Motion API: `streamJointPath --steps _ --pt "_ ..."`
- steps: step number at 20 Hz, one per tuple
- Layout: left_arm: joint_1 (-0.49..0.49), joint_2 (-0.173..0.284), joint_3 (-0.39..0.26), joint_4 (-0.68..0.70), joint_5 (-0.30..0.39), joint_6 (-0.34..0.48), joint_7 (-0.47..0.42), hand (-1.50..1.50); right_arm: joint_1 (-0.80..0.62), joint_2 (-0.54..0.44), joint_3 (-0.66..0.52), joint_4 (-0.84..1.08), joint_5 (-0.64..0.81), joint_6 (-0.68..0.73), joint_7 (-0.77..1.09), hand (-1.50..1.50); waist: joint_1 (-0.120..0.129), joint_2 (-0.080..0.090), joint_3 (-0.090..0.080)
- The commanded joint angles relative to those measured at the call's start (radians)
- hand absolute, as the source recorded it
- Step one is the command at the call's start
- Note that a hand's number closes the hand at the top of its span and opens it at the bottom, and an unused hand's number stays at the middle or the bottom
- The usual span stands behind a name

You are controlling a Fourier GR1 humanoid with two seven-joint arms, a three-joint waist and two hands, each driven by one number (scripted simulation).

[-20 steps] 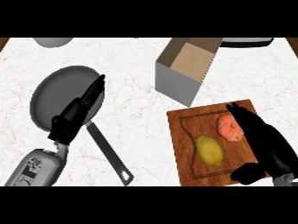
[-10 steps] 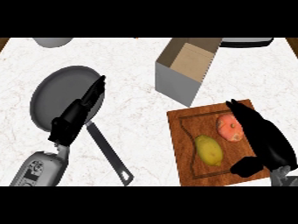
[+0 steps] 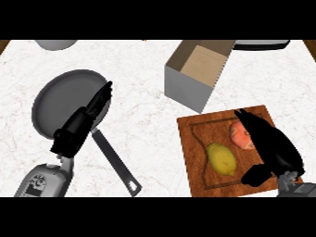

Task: Pick the squash from the cutting board and place it in the cardboard box

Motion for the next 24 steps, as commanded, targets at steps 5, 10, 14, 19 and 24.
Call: streamJointPath --steps 5,10,14,19,24 --pt "0.137 -0.024 -0.025 -0.16 -0.047 -0.026 0.034 0.0 0.023 0.081 0.035 0.093 0.101 -0.065 -0.034 -1.5 0.005 -0.001 0.0" --pt "0.017 -0.063 0.042 0.039 -0.067 -0.053 -0.045 0.0 0.0 0.065 -0.019 0.17 0.138 -0.067 -0.094 -1.5 -0.001 0.0 0.0" --pt "-0.007 -0.078 0.062 0.014 -0.068 -0.055 -0.001 0.0 -0.04 0.074 -0.036 0.261 0.178 -0.091 -0.123 -1.5 0.0 0.0 0.0" --pt "-0.007 -0.115 0.041 0.012 -0.101 -0.045 0.012 0.0 -0.057 0.093 -0.062 0.289 0.165 -0.068 -0.148 1.5 0.0 0.0 0.0" --pt "-0.036 -0.064 0.115 0.04 -0.076 -0.09 -0.004 0.0 -0.09 0.08 -0.047 0.367 0.235 -0.148 -0.218 1.5 0.001 0.001 0.0"
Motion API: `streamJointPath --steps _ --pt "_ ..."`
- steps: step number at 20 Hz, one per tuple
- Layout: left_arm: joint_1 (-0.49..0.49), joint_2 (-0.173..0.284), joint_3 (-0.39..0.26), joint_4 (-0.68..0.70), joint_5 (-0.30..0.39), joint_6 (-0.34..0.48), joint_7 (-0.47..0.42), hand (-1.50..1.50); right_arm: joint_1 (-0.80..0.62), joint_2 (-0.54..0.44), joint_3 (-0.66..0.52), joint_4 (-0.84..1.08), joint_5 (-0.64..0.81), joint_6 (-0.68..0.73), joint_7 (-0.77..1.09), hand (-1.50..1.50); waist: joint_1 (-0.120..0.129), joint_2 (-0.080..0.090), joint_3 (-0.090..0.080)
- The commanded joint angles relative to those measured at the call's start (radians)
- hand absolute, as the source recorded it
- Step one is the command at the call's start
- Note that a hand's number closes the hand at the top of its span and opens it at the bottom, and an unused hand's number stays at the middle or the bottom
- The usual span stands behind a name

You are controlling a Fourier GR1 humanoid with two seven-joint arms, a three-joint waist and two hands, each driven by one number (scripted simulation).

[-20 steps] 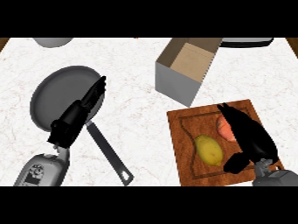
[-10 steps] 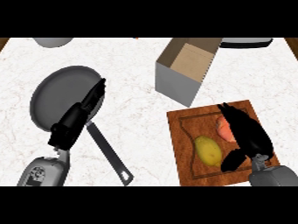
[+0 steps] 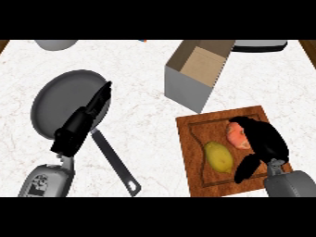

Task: Pick the squash from the cutting board and place it in the cardboard box

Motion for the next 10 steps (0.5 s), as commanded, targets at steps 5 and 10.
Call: streamJointPath --steps 5,10 --pt "0.011 -0.008 0.008 -0.045 0.01 -0.014 0.038 0.0 -0.037 -0.087 0.02 0.09 0.022 -0.094 -0.265 1.5 0.016 0.013 0.014" --pt "-0.009 -0.017 -0.039 -0.011 -0.014 -0.031 0.013 0.0 -0.119 -0.223 0.259 -0.062 -0.004 0.015 -0.716 1.5 0.079 0.021 0.016"
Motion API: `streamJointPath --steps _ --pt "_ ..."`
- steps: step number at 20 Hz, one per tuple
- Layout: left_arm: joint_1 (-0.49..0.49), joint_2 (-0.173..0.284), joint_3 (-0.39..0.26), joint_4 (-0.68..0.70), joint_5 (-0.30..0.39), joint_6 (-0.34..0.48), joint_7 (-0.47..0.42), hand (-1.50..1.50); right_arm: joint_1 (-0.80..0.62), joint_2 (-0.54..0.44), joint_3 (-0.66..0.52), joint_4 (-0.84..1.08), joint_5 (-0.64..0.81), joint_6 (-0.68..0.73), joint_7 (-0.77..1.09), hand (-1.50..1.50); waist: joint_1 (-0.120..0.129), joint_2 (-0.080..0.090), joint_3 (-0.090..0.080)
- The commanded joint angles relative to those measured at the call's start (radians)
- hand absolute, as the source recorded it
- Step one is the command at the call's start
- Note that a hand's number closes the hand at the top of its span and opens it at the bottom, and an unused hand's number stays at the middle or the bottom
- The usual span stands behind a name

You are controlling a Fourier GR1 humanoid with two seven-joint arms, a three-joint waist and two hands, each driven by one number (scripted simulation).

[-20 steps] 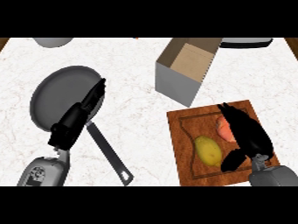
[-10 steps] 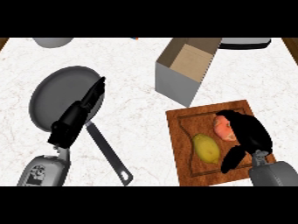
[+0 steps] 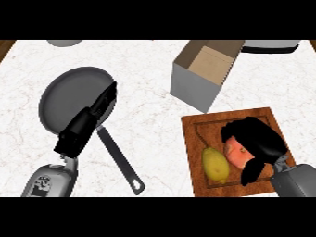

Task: Pick the squash from the cutting board and place it in the cardboard box

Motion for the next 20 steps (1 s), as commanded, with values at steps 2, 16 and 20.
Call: streamJointPath --steps 2,16,20 --pt "-0.016 -0.008 -0.006 0.013 0.007 -0.009 -0.005 0.0 -0.099 -0.151 0.086 -0.048 -0.057 -0.019 -0.44 1.5 0.019 0.012 0.009" --pt "0.007 -0.03 -0.004 0.018 -0.024 0.028 -0.003 0.0 -0.196 -0.46 -0.278 0.093 -0.562 0.062 -1.071 1.5 -0.045 -0.001 0.005" --pt "0.0 0.0 0.025 -0.016 0.007 0.001 0.036 0.0 -0.231 -0.505 -0.307 0.064 -0.761 0.166 -1.005 1.5 -0.043 -0.005 0.005"
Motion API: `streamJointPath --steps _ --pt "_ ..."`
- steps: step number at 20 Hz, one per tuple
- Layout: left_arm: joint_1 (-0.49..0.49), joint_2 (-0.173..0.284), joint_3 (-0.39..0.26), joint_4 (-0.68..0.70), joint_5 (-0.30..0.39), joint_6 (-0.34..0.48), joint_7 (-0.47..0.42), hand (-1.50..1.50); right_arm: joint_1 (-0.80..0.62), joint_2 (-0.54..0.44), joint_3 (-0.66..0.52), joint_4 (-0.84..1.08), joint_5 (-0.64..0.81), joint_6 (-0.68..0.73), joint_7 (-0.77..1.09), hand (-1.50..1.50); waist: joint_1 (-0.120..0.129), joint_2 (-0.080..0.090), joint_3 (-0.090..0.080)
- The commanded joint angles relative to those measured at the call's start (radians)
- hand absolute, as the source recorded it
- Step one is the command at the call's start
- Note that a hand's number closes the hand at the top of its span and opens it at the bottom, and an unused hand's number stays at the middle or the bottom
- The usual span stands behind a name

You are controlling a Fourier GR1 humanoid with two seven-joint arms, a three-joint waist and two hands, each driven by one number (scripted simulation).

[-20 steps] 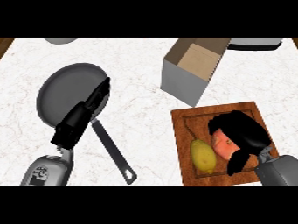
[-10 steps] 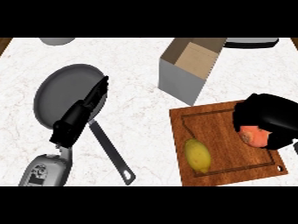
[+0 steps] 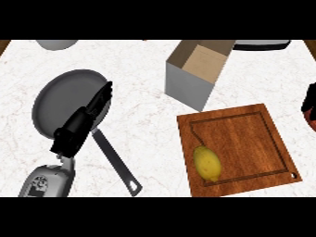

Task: Pick the squash from the cutting board and place it in the cardboard box

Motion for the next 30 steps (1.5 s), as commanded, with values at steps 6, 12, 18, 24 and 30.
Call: streamJointPath --steps 6,12,18,24,30 --pt "-0.053 0.009 0.027 0.037 0.008 -0.01 0.0 0.0 -0.128 -0.159 -0.066 0.102 -0.339 0.339 -0.032 1.5 0.009 0.005 -0.001" --pt "-0.065 -0.017 -0.003 0.026 -0.013 -0.005 0.014 0.0 -0.294 -0.104 0.018 0.177 -0.329 0.293 0.14 1.5 0.027 0.006 -0.001" --pt "-0.007 0.004 0.005 0.009 -0.003 -0.033 -0.014 0.0 -0.429 0.0 0.062 0.244 -0.319 0.266 0.26 1.5 0.026 0.004 -0.001" --pt "-0.018 0.027 0.042 0.017 0.013 -0.051 -0.022 0.0 -0.532 0.109 0.098 0.288 -0.325 0.28 0.384 1.5 0.021 0.003 -0.001" --pt "-0.021 -0.001 0.04 0.008 0.008 -0.034 0.0 0.0 -0.64 0.195 0.102 0.419 -0.219 0.239 0.379 1.5 0.019 0.005 -0.001"
